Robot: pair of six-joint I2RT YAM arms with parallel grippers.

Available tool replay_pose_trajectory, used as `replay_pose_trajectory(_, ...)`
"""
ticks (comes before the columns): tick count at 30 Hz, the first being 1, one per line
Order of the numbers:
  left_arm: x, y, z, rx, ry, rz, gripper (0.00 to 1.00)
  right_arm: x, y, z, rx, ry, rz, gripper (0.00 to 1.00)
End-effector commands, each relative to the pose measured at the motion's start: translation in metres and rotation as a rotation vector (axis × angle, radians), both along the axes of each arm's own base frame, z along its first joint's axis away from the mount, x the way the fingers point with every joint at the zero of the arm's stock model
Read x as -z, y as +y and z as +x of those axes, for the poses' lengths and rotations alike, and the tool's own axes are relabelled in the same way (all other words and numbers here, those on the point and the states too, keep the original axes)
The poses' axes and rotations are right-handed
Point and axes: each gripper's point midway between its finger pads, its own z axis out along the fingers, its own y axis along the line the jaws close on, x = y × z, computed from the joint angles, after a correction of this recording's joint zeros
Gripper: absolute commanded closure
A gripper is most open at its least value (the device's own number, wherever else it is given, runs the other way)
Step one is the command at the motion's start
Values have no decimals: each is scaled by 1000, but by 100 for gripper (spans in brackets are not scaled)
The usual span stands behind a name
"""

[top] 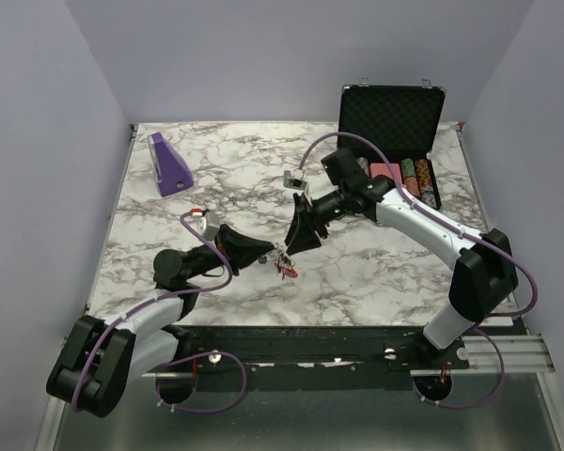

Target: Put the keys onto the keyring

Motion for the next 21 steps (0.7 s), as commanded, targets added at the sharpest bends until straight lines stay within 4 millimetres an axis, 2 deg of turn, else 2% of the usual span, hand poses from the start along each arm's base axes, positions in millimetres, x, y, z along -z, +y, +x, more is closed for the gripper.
replay_pose_trajectory(1, -67, 9, -32, 94, -316, -94, 100, -27, 0, -14, -51, -9, 92, 48)
replay_pose_trajectory(7, -70, 14, -48, 180, -288, -55, 100, -56, -12, -24, -114, -51, 122, 47)
replay_pose_trajectory(12, -79, 20, -55, 179, -301, -57, 100, -68, -19, -33, -133, -44, 144, 47)
replay_pose_trajectory(17, -83, 20, -58, 195, -283, -63, 100, -87, -16, -52, -192, 34, 191, 47)
replay_pose_trajectory(21, -89, 21, -61, 194, -299, -72, 100, -87, -7, -63, -204, 82, 188, 48)
